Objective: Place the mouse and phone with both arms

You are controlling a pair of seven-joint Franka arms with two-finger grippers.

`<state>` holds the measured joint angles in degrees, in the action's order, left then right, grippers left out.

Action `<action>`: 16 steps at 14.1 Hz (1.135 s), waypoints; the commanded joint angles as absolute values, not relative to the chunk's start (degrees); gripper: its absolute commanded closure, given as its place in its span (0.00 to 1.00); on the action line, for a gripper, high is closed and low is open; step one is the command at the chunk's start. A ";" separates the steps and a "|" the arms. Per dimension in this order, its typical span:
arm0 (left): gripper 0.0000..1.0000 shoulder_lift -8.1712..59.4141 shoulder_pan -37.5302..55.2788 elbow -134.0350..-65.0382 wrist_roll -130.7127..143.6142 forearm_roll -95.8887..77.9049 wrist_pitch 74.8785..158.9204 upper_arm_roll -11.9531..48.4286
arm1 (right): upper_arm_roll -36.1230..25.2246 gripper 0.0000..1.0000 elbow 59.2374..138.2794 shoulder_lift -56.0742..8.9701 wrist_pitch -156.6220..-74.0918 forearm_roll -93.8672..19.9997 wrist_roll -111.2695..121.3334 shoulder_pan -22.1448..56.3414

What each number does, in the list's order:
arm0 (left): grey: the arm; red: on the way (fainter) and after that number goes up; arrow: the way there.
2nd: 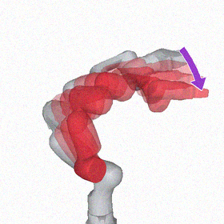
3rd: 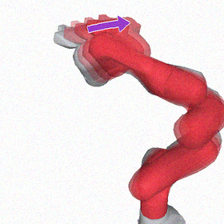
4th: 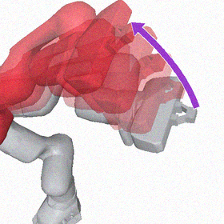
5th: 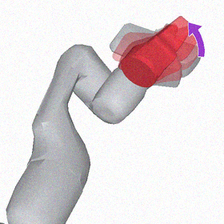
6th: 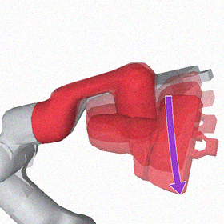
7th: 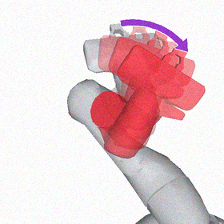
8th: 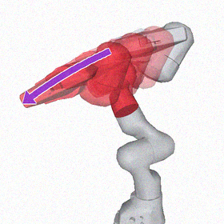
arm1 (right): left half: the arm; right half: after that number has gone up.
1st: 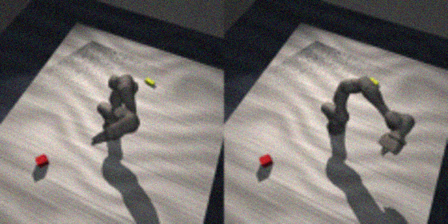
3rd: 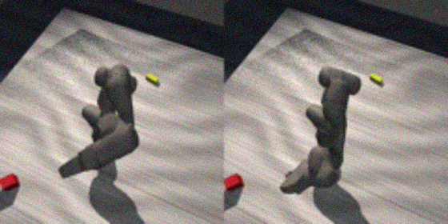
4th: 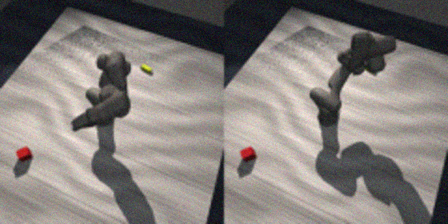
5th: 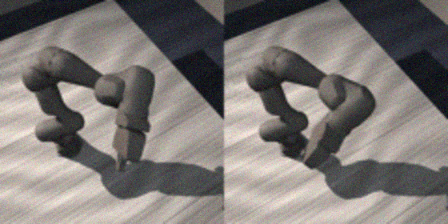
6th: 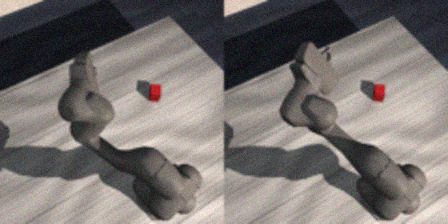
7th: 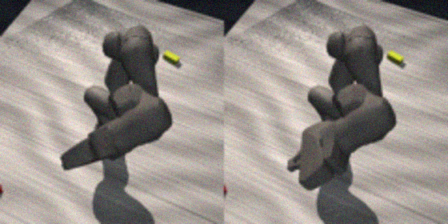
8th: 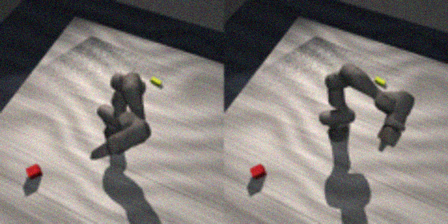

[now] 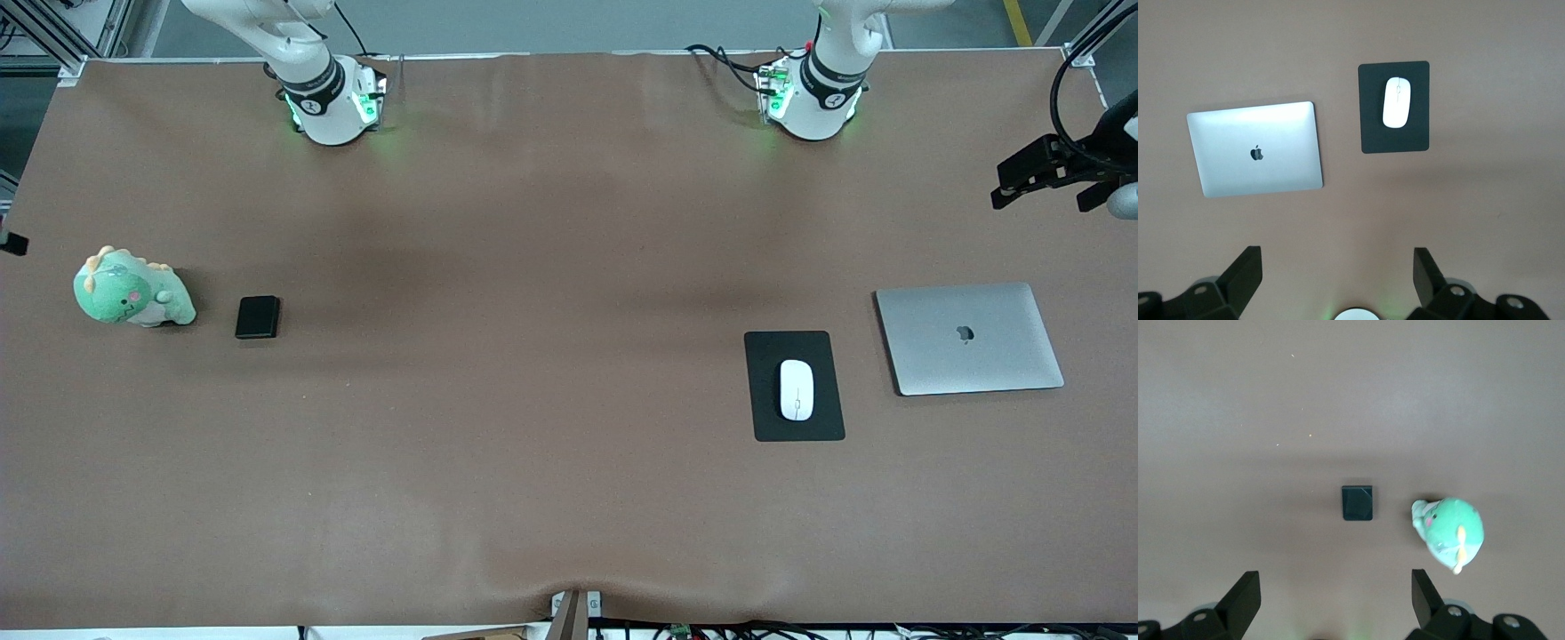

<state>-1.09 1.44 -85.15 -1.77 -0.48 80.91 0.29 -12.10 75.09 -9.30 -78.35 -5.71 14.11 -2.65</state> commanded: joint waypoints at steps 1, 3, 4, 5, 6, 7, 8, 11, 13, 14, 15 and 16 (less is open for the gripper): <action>0.00 -2.72 1.41 -85.34 -5.26 -0.79 77.79 -0.17 | -4.32 0.00 84.26 -1.42 -79.71 -0.01 5.82 -4.83; 0.00 -2.64 1.41 -85.69 -5.10 -0.79 77.87 -0.18 | -4.83 0.00 89.10 1.22 -81.81 -0.17 5.89 -5.80; 0.00 -2.46 1.41 -86.04 -4.92 -0.79 78.13 -0.09 | -4.92 0.00 90.95 2.71 -82.96 -0.18 6.06 -5.54; 0.00 -2.11 1.49 -86.31 -4.92 -0.79 78.92 0.00 | -4.83 0.00 92.36 3.86 -83.32 -0.09 6.06 -4.84; 0.00 -1.59 1.49 -87.09 -4.75 -0.79 80.32 0.00 | -4.92 0.00 92.89 4.65 -82.80 0.09 6.06 -3.53; 0.00 -1.23 1.58 -87.80 -4.49 -0.88 81.81 0.17 | -5.18 0.00 92.99 4.83 -81.84 0.26 6.06 -2.47; 0.00 -0.62 1.76 -88.15 -4.31 -0.88 82.96 0.35 | -5.45 0.00 92.90 4.83 -81.48 0.26 6.06 -2.03; 0.00 -0.26 1.76 -88.42 -4.22 -0.88 83.93 0.44 | -5.54 0.00 91.06 4.39 -81.83 0.44 6.15 0.08; 0.00 0.35 2.02 -88.33 -4.04 -0.88 84.99 0.53 | -5.54 0.00 90.79 4.22 -81.91 0.44 6.15 0.79; 0.00 0.35 2.11 -88.33 -3.43 -0.79 85.08 0.53 | -5.45 0.00 90.79 4.13 -82.18 0.27 6.15 0.44; 0.00 0.35 2.11 -88.33 -3.17 -0.79 85.08 0.53 | -5.45 0.00 90.79 4.13 -82.35 0.26 6.15 0.44; 0.00 0.35 2.20 -88.33 -3.08 -0.79 85.08 0.53 | -5.36 0.00 90.79 4.13 -82.35 0.09 6.15 0.44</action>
<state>0.88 1.96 -87.88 -3.64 -0.48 84.36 0.49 -5.53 90.49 3.22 -82.16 -0.91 6.30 0.36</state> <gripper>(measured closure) 0.000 0.000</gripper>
